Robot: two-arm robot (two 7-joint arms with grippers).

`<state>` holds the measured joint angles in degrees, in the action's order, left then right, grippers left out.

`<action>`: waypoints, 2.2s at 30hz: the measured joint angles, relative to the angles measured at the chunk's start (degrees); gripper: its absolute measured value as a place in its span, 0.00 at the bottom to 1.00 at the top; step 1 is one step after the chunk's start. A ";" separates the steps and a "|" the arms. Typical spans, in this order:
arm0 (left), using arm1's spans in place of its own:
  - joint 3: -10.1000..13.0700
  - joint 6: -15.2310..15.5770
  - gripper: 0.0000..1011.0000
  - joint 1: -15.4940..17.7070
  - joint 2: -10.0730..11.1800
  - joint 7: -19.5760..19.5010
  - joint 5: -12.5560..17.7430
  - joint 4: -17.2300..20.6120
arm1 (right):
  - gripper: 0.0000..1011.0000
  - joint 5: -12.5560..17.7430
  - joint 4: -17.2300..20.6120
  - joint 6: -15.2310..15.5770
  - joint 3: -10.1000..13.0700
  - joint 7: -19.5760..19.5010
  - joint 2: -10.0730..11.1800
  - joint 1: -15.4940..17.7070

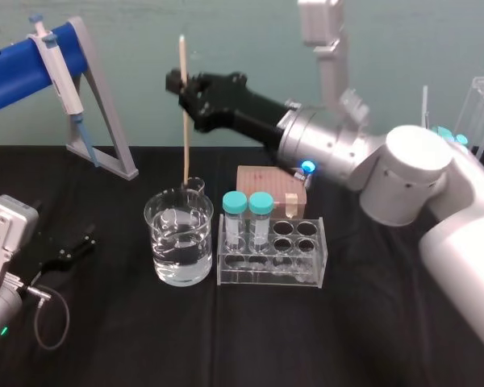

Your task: Hold the thermometer with one hand and immerse one end into the beaker, then reinsert it into the test tube rack.

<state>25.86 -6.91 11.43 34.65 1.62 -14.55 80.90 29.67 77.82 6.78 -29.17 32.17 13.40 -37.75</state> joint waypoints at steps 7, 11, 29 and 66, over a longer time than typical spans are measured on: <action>0.00 0.00 0.99 0.00 0.00 0.00 0.00 0.00 | 0.05 2.06 7.41 2.41 2.44 -1.81 4.22 1.16; 0.00 0.00 0.99 0.00 0.00 0.00 0.00 0.00 | 0.05 2.80 10.34 3.05 4.27 -3.40 6.89 2.17; 0.00 0.00 0.99 0.00 0.00 0.00 0.00 0.00 | 0.05 4.30 12.69 3.43 10.12 -8.35 16.64 9.68; 0.00 0.00 0.99 0.00 0.00 0.00 0.00 0.00 | 0.05 1.99 -0.50 -0.23 5.56 -3.19 13.47 8.37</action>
<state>25.86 -6.91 11.43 34.65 1.62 -14.55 80.90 31.66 77.32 6.55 -23.61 28.98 26.87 -29.38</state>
